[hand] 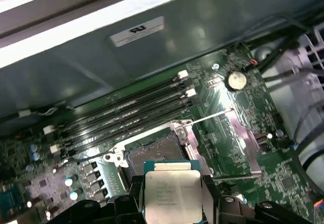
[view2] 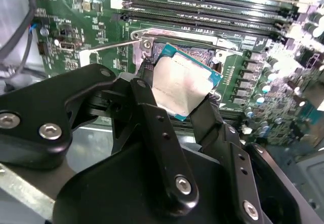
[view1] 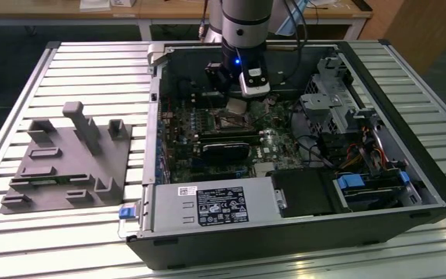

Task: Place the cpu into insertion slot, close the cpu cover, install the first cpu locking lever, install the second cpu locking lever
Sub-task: 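Place the cpu into insertion slot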

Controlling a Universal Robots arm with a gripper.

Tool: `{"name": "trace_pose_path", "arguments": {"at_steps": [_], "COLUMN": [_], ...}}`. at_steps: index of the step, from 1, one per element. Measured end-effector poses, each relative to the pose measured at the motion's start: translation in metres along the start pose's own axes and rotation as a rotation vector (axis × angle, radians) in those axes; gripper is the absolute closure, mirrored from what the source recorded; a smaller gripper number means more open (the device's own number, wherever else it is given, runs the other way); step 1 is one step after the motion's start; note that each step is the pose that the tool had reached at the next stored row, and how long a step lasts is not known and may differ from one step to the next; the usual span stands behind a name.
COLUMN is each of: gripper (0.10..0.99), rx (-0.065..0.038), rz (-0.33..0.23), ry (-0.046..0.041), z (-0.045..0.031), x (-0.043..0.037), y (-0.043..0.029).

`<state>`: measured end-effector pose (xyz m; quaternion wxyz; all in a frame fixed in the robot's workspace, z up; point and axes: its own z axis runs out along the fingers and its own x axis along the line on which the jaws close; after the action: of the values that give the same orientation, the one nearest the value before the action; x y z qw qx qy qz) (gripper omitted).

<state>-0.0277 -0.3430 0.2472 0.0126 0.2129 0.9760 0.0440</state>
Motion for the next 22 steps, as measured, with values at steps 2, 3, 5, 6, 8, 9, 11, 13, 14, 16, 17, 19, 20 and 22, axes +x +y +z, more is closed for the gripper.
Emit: {"name": "trace_pose_path", "arguments": {"at_steps": [2, 3, 5, 6, 8, 9, 11, 13, 14, 16, 17, 19, 20, 22], "gripper": [0.545, 0.545, 0.545, 0.545, 0.545, 0.545, 0.545, 0.545, 0.545, 0.545, 0.545, 0.545, 0.545, 0.545], "rx": [0.000, 0.000, 0.000, 0.000, 0.001, 0.001, 0.001, 0.001, 0.001, 0.001, 0.001, 0.001, 0.002, 0.002], "rz": [0.029, 0.042, 0.069, 0.084, 0.111, 0.123, 0.146, 0.169, 0.181, 0.206, 0.220, 0.254, 0.271, 0.305], "ry": [-0.0026, -0.0039, -0.0064, -0.0077, -0.0101, -0.0113, -0.0134, -0.0155, -0.0166, -0.0189, -0.0202, -0.0232, -0.0248, -0.0280], "z": [0.0001, 0.0001, 0.0002, 0.0002, 0.0002, 0.0003, 0.0003, 0.0004, 0.0005, 0.0006, 0.0007, 0.0008, 0.0009, 0.0011], "x": [0.0000, 0.0000, 0.0000, 0.0000, 0.0000, 0.0000, 0.0000, 0.0000, 0.0000, 0.0000, 0.0000, 0.0000, 0.0000, 0.0000], "y": [0.0000, 0.0000, 0.0000, 0.0000, 0.0000, 0.0000, 0.0000, 0.0000, 0.0000, 0.0000, -0.0001, -0.0001, -0.0001, -0.0001]}}
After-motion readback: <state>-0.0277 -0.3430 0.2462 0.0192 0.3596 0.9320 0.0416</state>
